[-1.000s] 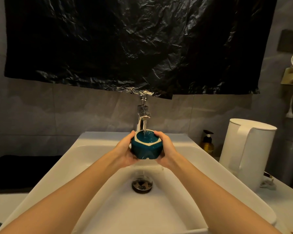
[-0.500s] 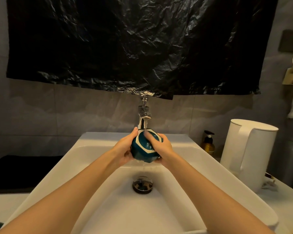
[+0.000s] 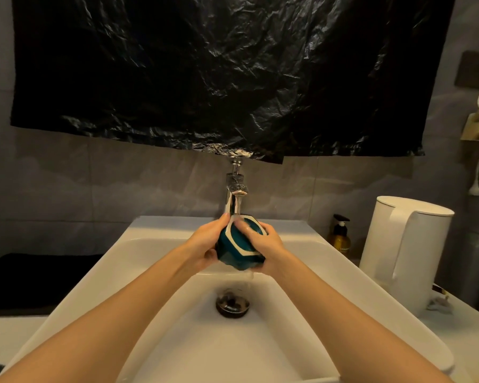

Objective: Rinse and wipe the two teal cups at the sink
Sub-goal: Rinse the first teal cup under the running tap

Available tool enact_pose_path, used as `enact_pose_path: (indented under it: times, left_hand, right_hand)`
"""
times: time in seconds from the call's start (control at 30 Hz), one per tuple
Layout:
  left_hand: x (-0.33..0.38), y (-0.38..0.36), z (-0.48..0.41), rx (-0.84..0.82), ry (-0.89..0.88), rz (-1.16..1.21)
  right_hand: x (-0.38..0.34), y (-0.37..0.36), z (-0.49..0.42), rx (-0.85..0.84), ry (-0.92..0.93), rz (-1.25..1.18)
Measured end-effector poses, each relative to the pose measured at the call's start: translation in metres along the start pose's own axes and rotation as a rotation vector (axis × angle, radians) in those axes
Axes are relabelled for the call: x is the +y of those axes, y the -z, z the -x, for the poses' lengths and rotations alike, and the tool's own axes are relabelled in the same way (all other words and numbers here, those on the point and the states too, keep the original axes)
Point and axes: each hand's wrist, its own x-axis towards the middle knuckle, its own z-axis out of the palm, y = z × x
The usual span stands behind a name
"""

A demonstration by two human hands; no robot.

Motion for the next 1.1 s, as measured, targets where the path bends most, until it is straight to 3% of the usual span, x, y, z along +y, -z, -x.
enact_pose_path:
  times: [0.13,0.37,0.43,0.5,0.57,0.77,0.87,0.93,1.1]
  left_hand:
    - [0.000,-0.002,0.001,0.033,0.000,0.027]
    - [0.011,0.013,0.004,0.136,-0.012,0.144]
    - [0.010,0.013,0.002,0.122,-0.007,0.144]
    - [0.007,0.011,0.001,0.077,0.011,0.138]
    - [0.005,0.008,-0.001,0.016,0.010,0.111]
    - [0.002,0.006,-0.004,-0.061,-0.119,-0.034]
    - [0.003,0.011,0.000,-0.067,-0.114,-0.159]
    - [0.003,0.017,0.001,-0.128,-0.036,-0.173]
    - [0.008,0.026,0.002,-0.172,0.146,0.105]
  right_hand:
    - [-0.003,0.004,-0.001,-0.057,-0.013,-0.008]
    - [-0.012,0.009,0.010,-0.483,0.030,-0.075]
    - [-0.009,0.006,0.011,-0.412,0.075,-0.002]
    - [-0.005,-0.002,0.010,-0.226,0.101,0.065]
    - [-0.004,-0.006,0.009,-0.116,0.066,0.016]
    - [-0.019,0.007,0.018,-0.237,-0.149,-0.160]
    - [-0.024,0.009,0.020,-0.200,-0.010,-0.063]
    - [-0.026,0.010,0.019,-0.094,0.179,0.172]
    - [-0.028,0.012,0.021,0.048,0.584,0.732]
